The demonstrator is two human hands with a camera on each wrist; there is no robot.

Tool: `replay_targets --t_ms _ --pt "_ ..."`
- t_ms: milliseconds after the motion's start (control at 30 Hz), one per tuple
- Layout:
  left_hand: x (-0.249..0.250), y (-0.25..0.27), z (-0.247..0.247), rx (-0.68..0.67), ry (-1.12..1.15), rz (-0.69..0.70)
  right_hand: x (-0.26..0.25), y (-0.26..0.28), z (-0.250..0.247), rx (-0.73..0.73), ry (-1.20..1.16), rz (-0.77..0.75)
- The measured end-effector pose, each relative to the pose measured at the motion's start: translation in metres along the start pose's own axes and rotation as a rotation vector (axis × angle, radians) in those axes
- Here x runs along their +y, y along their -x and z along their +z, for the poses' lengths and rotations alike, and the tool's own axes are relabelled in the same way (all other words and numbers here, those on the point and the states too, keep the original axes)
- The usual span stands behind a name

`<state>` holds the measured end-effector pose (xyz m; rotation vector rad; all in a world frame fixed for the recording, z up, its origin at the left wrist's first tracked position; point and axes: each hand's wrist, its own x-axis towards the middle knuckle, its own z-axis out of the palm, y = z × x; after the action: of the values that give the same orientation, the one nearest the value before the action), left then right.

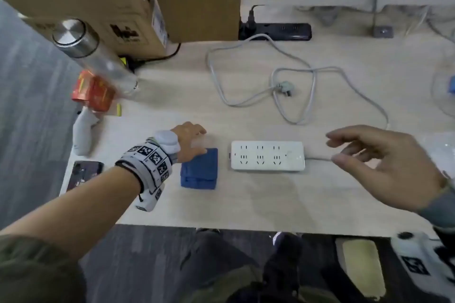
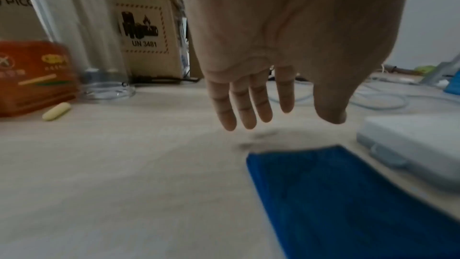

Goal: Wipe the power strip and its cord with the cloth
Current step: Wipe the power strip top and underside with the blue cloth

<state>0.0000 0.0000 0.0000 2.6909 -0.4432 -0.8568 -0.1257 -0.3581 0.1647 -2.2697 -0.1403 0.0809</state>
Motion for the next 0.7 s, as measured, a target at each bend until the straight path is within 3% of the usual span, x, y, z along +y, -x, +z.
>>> replay_targets --t_ms 300,433,600,700 --pt "-0.003 0.008 0.031 -0.073 -0.075 -0.019 0.039 -0.011 0.077 -0.193 0.08 0.183" --pt "0.023 0.027 0.025 -0.05 0.107 0.162 0.045 -0.007 0.096 -0.229 0.074 0.213" --pt "0.085 0.049 -0.008 -0.17 0.324 0.41 0.034 -0.002 0.117 -0.29 -0.043 0.174" --pt "0.125 0.046 -0.016 -0.241 0.539 0.515 0.03 0.002 0.122 -0.231 -0.186 0.183"
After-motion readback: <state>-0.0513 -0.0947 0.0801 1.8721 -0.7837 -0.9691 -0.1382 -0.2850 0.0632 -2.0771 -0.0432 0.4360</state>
